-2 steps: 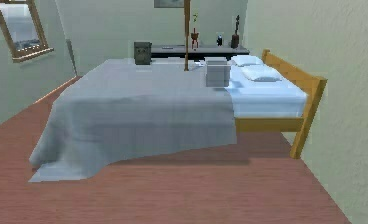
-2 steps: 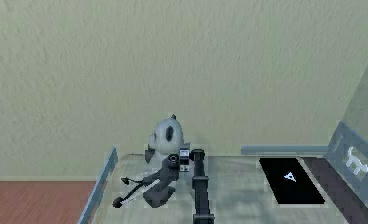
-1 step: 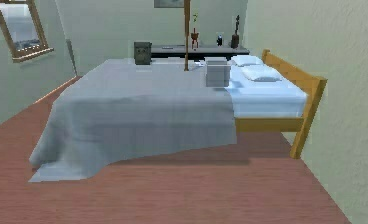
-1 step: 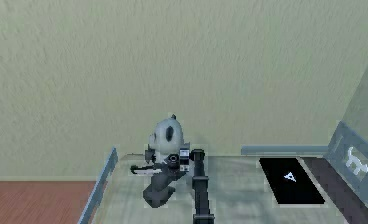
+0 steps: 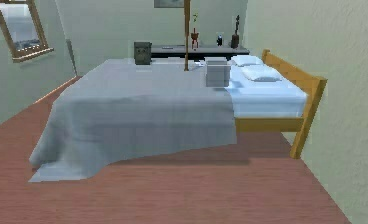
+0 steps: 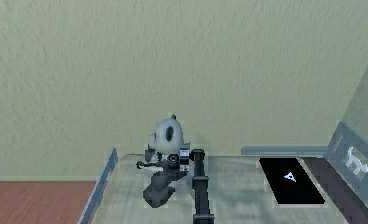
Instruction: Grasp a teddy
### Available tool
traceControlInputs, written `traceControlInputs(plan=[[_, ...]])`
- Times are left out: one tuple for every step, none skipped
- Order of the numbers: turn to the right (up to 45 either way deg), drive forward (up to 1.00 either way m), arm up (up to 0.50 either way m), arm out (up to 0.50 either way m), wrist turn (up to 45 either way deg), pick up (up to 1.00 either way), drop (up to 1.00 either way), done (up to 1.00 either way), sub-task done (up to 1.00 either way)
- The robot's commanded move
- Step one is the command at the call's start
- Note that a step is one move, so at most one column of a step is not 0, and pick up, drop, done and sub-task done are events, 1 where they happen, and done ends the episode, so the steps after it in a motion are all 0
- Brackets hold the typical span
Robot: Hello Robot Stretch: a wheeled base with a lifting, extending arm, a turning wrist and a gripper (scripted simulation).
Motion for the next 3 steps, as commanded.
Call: traceControlInputs(plan=[[0.0, 0.0, -0.3, 0.0, 0.0, 0.0, 0.0, 0.0, 0.0], [0.0, 0.0, 0.0, 0.0, 0.0, 1.0, 0.0, 0.0, 0.0], [0.0, 0.0, 0.1, 0.0, 0.0, 0.0, 0.0, 0.0, 0.0]])
